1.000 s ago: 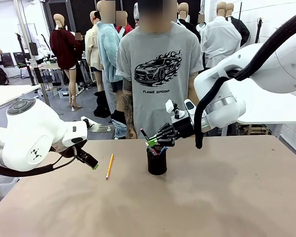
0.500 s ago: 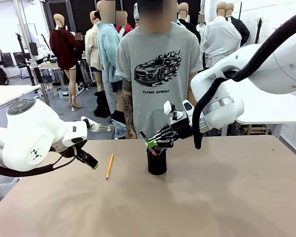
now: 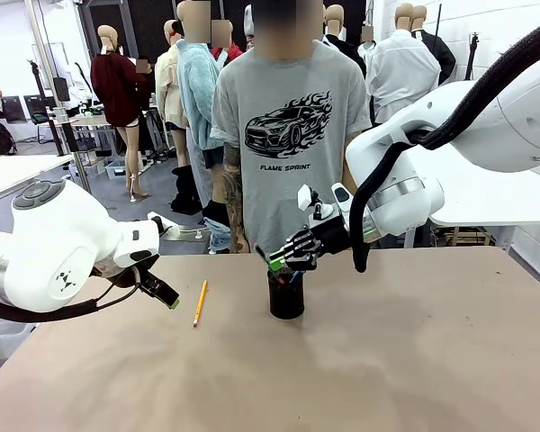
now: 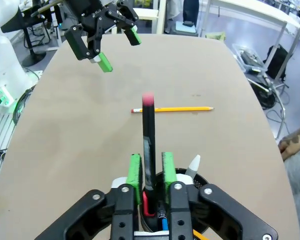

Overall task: Place the pens into the pen holder.
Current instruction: Pick up a writing instrument from the table and place it into the Pen holder.

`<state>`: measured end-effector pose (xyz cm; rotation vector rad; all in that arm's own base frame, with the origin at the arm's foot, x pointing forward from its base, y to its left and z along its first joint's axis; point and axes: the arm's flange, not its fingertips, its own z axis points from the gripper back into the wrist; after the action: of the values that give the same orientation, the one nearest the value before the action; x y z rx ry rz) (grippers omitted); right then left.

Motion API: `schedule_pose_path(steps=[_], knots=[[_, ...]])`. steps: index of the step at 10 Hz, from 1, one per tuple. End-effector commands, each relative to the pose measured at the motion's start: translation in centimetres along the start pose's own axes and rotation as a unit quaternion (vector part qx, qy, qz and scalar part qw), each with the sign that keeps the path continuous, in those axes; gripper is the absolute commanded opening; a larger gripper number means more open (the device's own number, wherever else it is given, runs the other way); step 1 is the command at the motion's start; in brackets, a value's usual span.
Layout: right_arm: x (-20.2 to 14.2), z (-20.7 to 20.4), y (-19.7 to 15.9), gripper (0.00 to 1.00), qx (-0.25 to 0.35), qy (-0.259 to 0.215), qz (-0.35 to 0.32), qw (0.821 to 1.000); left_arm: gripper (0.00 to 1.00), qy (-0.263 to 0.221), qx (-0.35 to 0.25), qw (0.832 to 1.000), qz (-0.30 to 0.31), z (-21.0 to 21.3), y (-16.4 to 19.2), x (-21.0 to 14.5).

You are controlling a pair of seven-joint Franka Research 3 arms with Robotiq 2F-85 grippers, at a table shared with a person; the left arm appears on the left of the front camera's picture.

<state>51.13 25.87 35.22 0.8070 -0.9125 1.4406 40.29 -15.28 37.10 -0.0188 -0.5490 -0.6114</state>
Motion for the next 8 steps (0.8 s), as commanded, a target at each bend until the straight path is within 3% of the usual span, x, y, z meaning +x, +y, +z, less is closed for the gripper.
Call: schedule_pose_path(steps=[1, 5, 8], knots=[[-0.4, -0.6, 0.6, 0.31, -0.02, 0.001, 0.008, 1.0, 1.0, -0.001, 0.0, 1.0, 0.002, 0.1, 0.2, -0.1], [0.0, 0.2, 0.6, 0.31, -0.029, -0.013, 0.006, 0.999, 1.0, -0.001, 0.0, 1.0, 0.002, 0.1, 0.2, -0.1], [2.7, 5.0, 0.8, 0.31, -0.07, -0.05, 0.037, 0.996, 1.0, -0.001, 0.0, 1.0, 0.002, 0.1, 0.2, -0.1]])
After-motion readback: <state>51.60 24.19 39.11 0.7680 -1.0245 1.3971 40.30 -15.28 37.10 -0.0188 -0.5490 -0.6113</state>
